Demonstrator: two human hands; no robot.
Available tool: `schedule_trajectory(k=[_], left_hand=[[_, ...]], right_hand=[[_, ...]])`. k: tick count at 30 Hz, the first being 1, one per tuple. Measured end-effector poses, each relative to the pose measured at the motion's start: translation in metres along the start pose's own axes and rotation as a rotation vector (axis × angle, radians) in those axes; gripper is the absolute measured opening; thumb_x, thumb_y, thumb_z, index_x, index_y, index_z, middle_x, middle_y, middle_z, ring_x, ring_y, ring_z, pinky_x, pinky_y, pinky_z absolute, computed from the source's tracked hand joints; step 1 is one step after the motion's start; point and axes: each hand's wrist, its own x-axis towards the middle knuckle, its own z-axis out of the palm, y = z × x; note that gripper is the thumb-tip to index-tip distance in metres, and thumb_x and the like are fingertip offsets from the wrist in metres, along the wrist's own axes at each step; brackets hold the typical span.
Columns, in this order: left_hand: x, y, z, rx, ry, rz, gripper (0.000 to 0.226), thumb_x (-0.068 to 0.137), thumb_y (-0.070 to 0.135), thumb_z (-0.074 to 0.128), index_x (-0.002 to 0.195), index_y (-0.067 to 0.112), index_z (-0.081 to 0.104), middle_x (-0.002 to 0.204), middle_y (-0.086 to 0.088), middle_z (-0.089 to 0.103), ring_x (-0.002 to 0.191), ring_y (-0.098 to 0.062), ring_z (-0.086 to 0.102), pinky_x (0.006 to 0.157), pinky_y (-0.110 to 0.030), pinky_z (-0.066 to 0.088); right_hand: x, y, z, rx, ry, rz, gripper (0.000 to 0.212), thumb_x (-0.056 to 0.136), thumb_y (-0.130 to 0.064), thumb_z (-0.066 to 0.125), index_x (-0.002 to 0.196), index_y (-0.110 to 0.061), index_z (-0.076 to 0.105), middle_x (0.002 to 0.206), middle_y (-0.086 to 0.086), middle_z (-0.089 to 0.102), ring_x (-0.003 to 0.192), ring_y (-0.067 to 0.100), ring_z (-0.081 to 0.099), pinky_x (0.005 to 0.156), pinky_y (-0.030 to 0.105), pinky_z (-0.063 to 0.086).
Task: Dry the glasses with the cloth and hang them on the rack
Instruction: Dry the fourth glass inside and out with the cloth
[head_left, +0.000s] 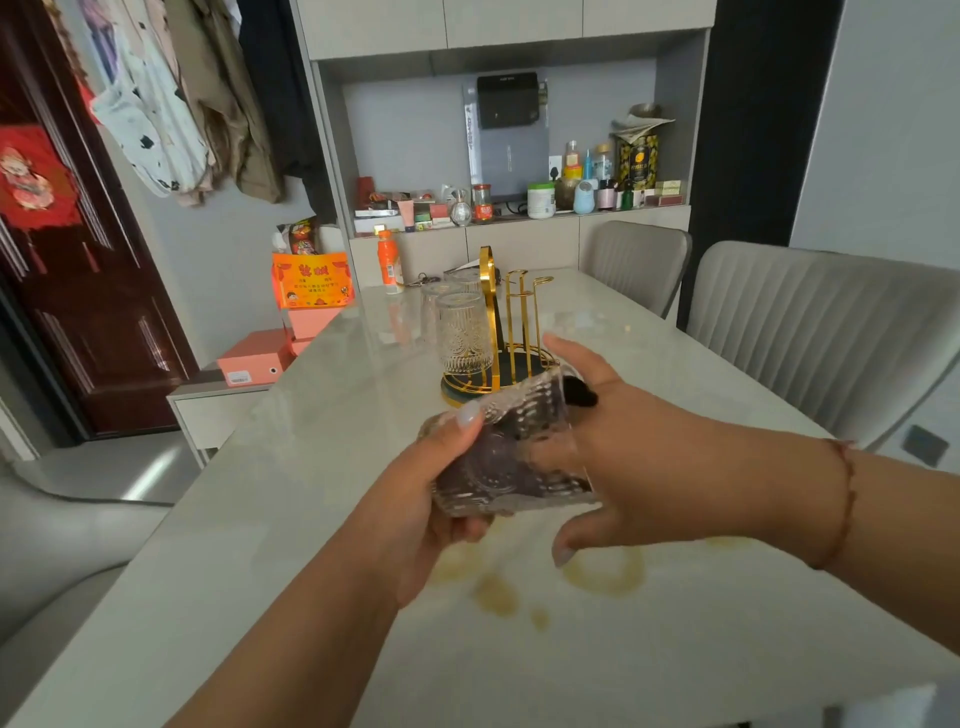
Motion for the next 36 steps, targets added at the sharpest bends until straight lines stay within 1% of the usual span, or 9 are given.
schedule_trajectory(k=[8,12,15,19,23,27,30,32,36], left_hand=[[0.002,-0.01,-0.01,0.495,0.061,0.528,0.049,0.056,0.049,0.074,0.098,0.029,0.058,0.086,0.011,0.072,0.078,-0.006,0.069,0.066,-0.022,0.055],[0.004,-0.012,-0.016,0.482,-0.016,0.379,0.066,0.057,0.047,0.078,0.116,0.031,0.054,0.102,0.009,0.07,0.087,-0.01,0.07,0.064,-0.024,0.056],[0.001,-0.004,-0.014,0.242,-0.029,0.082,0.066,0.069,0.07,0.066,0.109,0.017,0.061,0.072,-0.007,0.063,0.052,-0.015,0.055,0.043,-0.025,0.039],[0.004,-0.007,-0.012,0.148,-0.027,0.043,0.057,0.075,0.063,0.065,0.095,0.011,0.059,0.058,-0.008,0.054,0.038,-0.011,0.036,0.041,-0.019,0.025],[0.009,-0.009,-0.013,0.278,-0.044,0.328,0.042,0.062,0.053,0.065,0.095,0.027,0.062,0.071,0.007,0.066,0.058,-0.006,0.061,0.05,-0.015,0.045],[0.007,-0.009,-0.014,0.484,-0.059,0.582,0.057,0.059,0.057,0.078,0.103,0.027,0.057,0.09,0.009,0.067,0.08,-0.008,0.067,0.062,-0.022,0.054],[0.009,-0.007,-0.018,0.466,-0.101,0.461,0.061,0.061,0.045,0.077,0.114,0.025,0.053,0.096,0.01,0.067,0.08,-0.007,0.066,0.058,-0.02,0.05],[0.009,-0.008,-0.023,0.396,-0.141,0.327,0.075,0.058,0.059,0.081,0.118,0.024,0.053,0.091,0.005,0.067,0.068,-0.013,0.061,0.052,-0.025,0.047],[0.007,-0.012,-0.019,0.095,-0.127,0.077,0.055,0.076,0.066,0.056,0.092,0.014,0.063,0.062,-0.012,0.059,0.036,-0.012,0.034,0.041,-0.02,0.025]], right_hand=[[-0.004,0.007,-0.002,1.559,-0.235,0.315,0.064,0.069,-0.008,0.077,0.128,-0.02,0.055,0.101,0.003,0.066,0.086,0.015,0.063,0.072,0.027,0.051],[-0.005,0.002,-0.002,1.189,-0.197,0.431,0.033,0.08,-0.028,0.075,0.11,-0.034,0.062,0.064,-0.014,0.058,0.054,-0.002,0.051,0.056,0.02,0.048],[-0.003,-0.004,0.005,0.494,-0.142,0.274,0.041,0.088,-0.041,0.063,0.128,-0.039,0.053,0.113,-0.027,0.062,0.106,-0.027,0.04,0.118,0.03,0.011],[0.0,-0.004,0.017,-0.007,-0.041,0.064,0.066,0.077,-0.055,0.066,0.137,-0.037,0.045,0.141,-0.009,0.053,0.137,0.016,0.041,0.114,0.044,-0.013],[-0.003,-0.001,-0.002,1.028,-0.219,0.25,0.068,0.067,-0.037,0.082,0.127,-0.031,0.05,0.11,-0.027,0.064,0.103,-0.01,0.058,0.095,0.022,0.043],[-0.008,0.005,-0.003,1.828,-0.272,0.16,0.06,0.071,-0.013,0.074,0.124,-0.014,0.046,0.074,-0.014,0.067,0.053,-0.002,0.056,0.049,0.007,0.042],[-0.008,0.004,-0.003,1.539,-0.253,0.337,0.067,0.06,-0.052,0.08,0.121,-0.037,0.056,0.076,0.013,0.06,0.057,0.013,0.051,0.056,0.024,0.044],[-0.008,0.001,-0.004,1.027,-0.201,0.319,0.064,0.056,-0.067,0.076,0.115,-0.06,0.05,0.105,-0.019,0.067,0.095,-0.001,0.062,0.093,0.035,0.047],[-0.006,-0.009,0.005,0.15,-0.088,0.108,0.092,0.062,-0.084,0.053,0.142,-0.045,0.03,0.147,-0.022,0.04,0.144,0.002,0.022,0.112,0.044,-0.025]])
